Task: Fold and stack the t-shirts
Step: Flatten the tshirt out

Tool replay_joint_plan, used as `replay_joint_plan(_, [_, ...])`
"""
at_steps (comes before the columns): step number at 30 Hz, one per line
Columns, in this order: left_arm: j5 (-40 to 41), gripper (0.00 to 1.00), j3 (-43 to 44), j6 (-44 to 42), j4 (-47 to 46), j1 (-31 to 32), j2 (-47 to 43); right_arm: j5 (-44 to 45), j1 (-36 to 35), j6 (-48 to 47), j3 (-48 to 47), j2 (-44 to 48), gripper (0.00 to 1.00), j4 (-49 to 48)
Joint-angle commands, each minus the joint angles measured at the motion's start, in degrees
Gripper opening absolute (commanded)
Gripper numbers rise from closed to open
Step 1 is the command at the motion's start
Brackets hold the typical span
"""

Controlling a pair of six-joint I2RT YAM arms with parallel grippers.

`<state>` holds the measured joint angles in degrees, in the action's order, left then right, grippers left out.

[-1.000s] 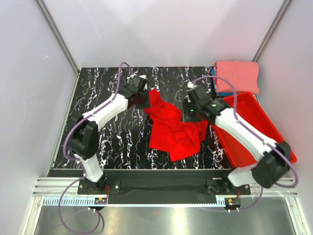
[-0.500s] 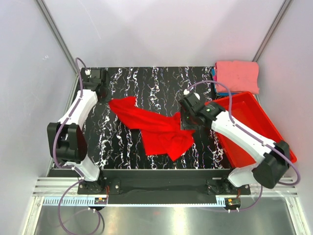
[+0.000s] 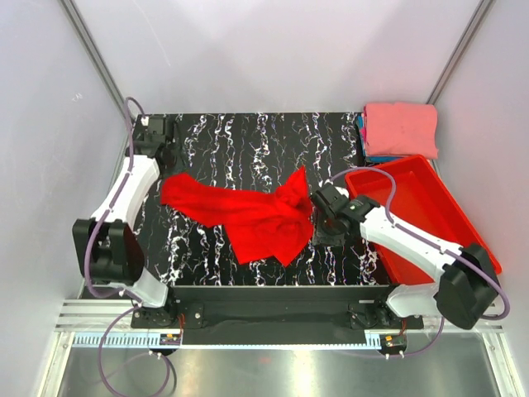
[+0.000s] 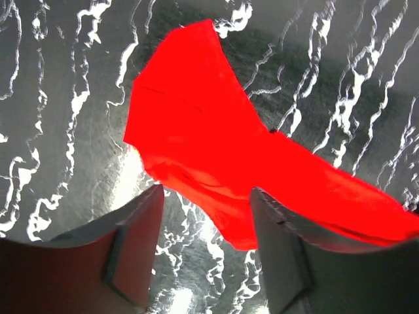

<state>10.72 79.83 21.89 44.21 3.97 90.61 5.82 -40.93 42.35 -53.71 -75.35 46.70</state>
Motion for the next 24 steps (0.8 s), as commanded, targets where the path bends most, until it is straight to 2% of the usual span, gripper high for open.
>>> replay_joint_plan(1, [-1.8, 0.62, -2.2, -7.4, -2.7, 4.7, -9.1, 3.6, 0.5, 5.4, -1.8, 5.6, 0.42, -0.6])
replay_joint_plan(2, [0.2, 0.62, -2.7, -9.0, -3.4, 10.7, -11.0, 4.2, 0.9, 5.6, -3.5, 7.3, 0.42, 0.1])
replay_joint_plan(4, [2.0, 0.61, -5.6, -12.8, -5.4, 18.6, -16.3, 6.0, 2.2, 5.4, -6.0, 9.2, 0.42, 3.2])
replay_joint_plan(5, [2.7, 0.59, -6.9, -12.9, -5.9, 26.2, -17.6, 6.9, 4.0, 5.0, -8.9, 10.9, 0.42, 4.2])
replay_joint_plan(7, [2.5, 0.57, -12.5, -12.9, -9.3, 33.7, -20.5, 8.8, 5.7, 4.2, -12.3, 12.7, 0.42, 7.0])
replay_joint_plan(8, [4.4, 0.57, -14.9, -12.7, -10.6, 42.0, -22.6, 9.6, 7.5, 3.5, -15.7, 14.7, 0.42, 7.9])
replay_joint_plan(10, [7.1, 0.56, -19.9, -12.7, -13.8, 50.0, -23.3, 12.7, 8.5, 2.7, -19.0, 16.6, 0.42, 10.3])
replay_joint_plan(11, [10.1, 0.56, -20.8, -12.4, -14.5, 56.6, -22.1, 13.8, 8.8, 2.4, -22.4, 18.6, 0.42, 11.2])
replay_joint_plan(14, [12.6, 0.56, -21.0, -10.6, -15.3, 64.6, -17.9, 16.3, 9.0, 2.5, -27.0, 22.2, 0.42, 13.6])
replay_joint_plan(17, [12.8, 0.55, -17.6, -8.6, -15.6, 69.7, -10.6, 16.3, 9.0, 3.1, -27.6, 25.7, 0.41, 13.3])
replay_joint_plan(22, [13.6, 0.52, -12.8, -6.0, -16.7, 75.0, 2.1, 16.8, 9.0, 3.7, -26.1, 28.1, 0.42, 14.6])
replay_joint_plan(24, [11.1, 0.52, -12.7, -5.5, -18.0, 76.1, 4.1, 17.1, 9.0, 4.0, -25.1, 29.1, 0.41, 14.9])
